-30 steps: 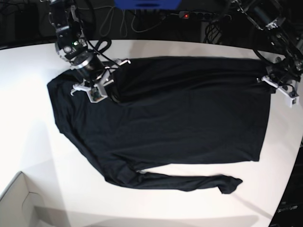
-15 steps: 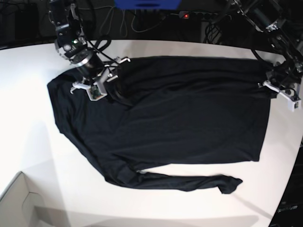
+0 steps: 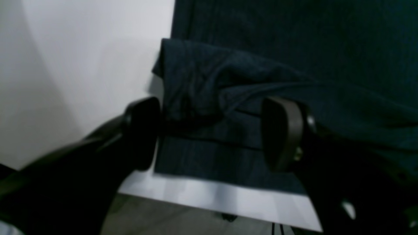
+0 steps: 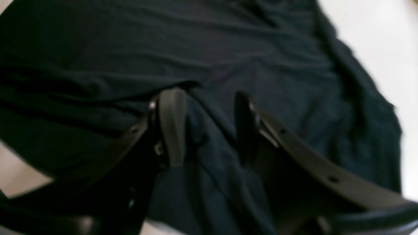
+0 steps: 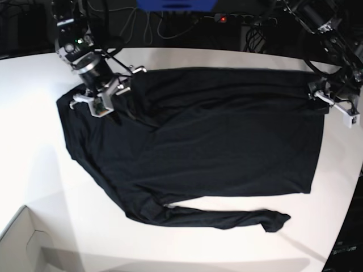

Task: Layout the t-shirt on the table in an organized manner, then fold the t-shirt properly
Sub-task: 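Stretch the shirt edge taut by drawing both grippers apart, then drag the held shirt edge with both grippers to straighten it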

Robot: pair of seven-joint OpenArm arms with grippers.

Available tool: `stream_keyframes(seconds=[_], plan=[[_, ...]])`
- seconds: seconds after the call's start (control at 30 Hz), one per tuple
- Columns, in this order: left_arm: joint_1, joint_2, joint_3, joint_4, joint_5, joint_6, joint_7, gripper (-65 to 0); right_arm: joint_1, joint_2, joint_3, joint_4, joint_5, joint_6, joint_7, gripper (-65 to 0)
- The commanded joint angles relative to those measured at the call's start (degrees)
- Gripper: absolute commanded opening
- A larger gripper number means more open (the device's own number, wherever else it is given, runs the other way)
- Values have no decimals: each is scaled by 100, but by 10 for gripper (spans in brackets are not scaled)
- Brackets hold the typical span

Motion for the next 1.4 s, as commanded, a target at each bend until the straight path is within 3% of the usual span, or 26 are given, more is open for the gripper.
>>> stream_keyframes(seconds=[0.0,0.3,0.43,0.7,1.1,1.17,1.23,1.37], plan=[[81,-87,-24,113,-51,-13,-67,-168,-75,30,87,169,50,-27,147,-385],[319,-78,-692,-195,-481,-13,-128,-134,-480,38,439,275,59,-27,156,-273],[292,-113,-692,-476,-481,-13,-146,-134,-524,21,632,275,59,-35,156,-270],[292,-87,-639,-995,-481,-13,-761,-134,-524,-313,1388,257,59,-18,112,-269],[292,-78,-67,-1285,-481,-13,-761,-143,-761,-322,1459,275,50,-18,147,-269],[292,-78,-67,-1294,-490,-13,-761,-195,-761,-322,1503,275,42,-18,147,-270],[292,-78,-32,-1373,-499,-13,-761,-286,-770,-340,1652,275,50,-18,147,-270],[125,-131,-15,-1760,-490,-13,-761,-550,-770,-340,1889,275,59,-18,156,-269]])
